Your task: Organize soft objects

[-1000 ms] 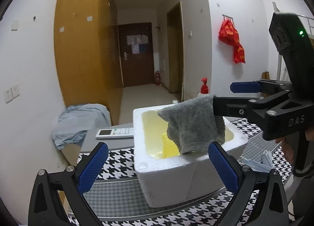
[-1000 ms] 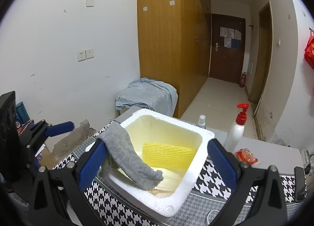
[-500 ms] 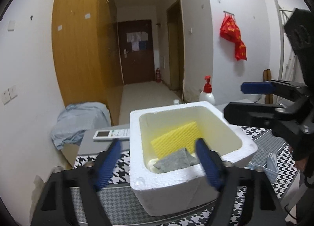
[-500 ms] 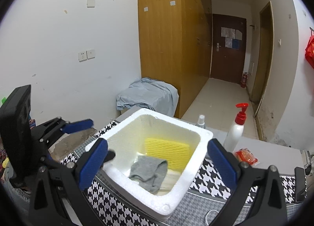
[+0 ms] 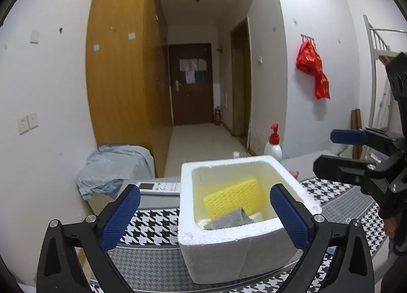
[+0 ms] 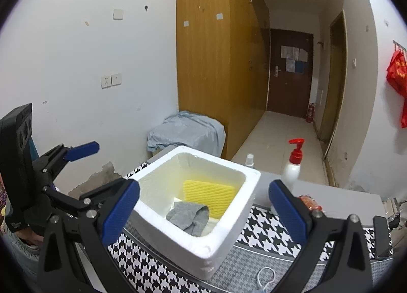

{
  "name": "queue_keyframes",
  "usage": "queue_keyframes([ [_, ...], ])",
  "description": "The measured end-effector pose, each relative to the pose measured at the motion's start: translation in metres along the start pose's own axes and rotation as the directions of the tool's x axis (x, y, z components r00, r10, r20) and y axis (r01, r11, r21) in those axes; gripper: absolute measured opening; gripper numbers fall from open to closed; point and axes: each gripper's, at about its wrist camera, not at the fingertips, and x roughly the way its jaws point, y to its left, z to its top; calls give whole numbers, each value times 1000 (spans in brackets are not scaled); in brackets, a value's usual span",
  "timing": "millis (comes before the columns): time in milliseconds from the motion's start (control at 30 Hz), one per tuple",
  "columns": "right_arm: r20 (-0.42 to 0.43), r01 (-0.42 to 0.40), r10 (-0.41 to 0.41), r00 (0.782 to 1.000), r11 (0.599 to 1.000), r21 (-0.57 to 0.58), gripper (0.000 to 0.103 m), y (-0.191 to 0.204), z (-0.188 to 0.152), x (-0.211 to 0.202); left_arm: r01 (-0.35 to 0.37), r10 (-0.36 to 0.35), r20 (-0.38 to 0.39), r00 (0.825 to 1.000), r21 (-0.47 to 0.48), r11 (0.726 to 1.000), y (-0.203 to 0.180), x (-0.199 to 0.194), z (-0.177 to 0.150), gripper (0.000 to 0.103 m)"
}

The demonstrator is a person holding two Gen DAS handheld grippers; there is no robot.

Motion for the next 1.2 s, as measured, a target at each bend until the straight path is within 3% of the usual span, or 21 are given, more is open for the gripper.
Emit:
queue_keyframes([
  [700, 97, 63, -62, 993, 998, -6, 103, -1, -21, -90, 33, -32, 79, 996, -10, 999, -36, -72, 13, 102],
  [1200, 188, 141, -140, 972, 990, 9, 103, -7, -54, -147, 22, -20, 153, 988, -5, 1000, -68, -108, 3, 102],
])
